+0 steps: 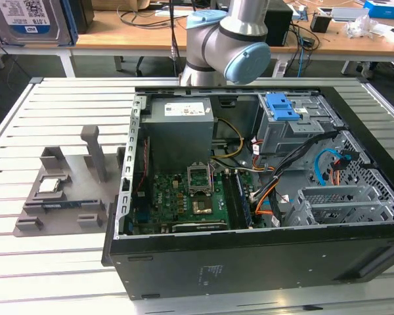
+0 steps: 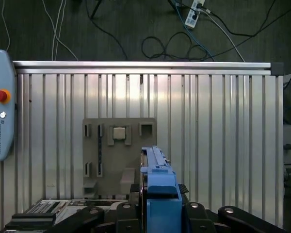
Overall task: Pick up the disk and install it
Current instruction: 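Pick up the disk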
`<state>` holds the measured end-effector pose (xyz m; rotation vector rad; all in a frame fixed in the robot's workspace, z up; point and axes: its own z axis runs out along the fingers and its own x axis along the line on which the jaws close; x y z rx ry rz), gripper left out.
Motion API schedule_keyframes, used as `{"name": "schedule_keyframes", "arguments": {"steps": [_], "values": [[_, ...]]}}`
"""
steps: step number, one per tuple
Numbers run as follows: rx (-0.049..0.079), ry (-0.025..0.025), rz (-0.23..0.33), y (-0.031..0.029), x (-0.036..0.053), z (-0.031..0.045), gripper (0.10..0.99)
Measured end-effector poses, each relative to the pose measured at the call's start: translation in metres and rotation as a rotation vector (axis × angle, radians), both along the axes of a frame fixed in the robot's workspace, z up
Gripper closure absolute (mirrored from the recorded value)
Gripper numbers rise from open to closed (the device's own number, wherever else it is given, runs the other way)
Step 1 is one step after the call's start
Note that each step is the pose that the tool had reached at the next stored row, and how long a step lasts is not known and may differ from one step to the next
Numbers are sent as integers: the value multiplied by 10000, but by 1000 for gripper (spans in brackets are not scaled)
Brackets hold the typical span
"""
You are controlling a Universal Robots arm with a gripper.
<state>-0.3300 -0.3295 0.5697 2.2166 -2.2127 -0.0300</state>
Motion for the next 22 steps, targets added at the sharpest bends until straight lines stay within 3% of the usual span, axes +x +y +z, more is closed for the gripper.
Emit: {"name": "schedule_keyframes", "arguments": {"steps": [4, 6, 17, 22], "values": [[0, 7, -1, 0, 582, -4, 718], [-1, 11, 1, -1, 754, -4, 718], [0, 16, 1, -1, 1328, -12, 718], [1, 16, -222, -1, 1408, -25, 718]]}}
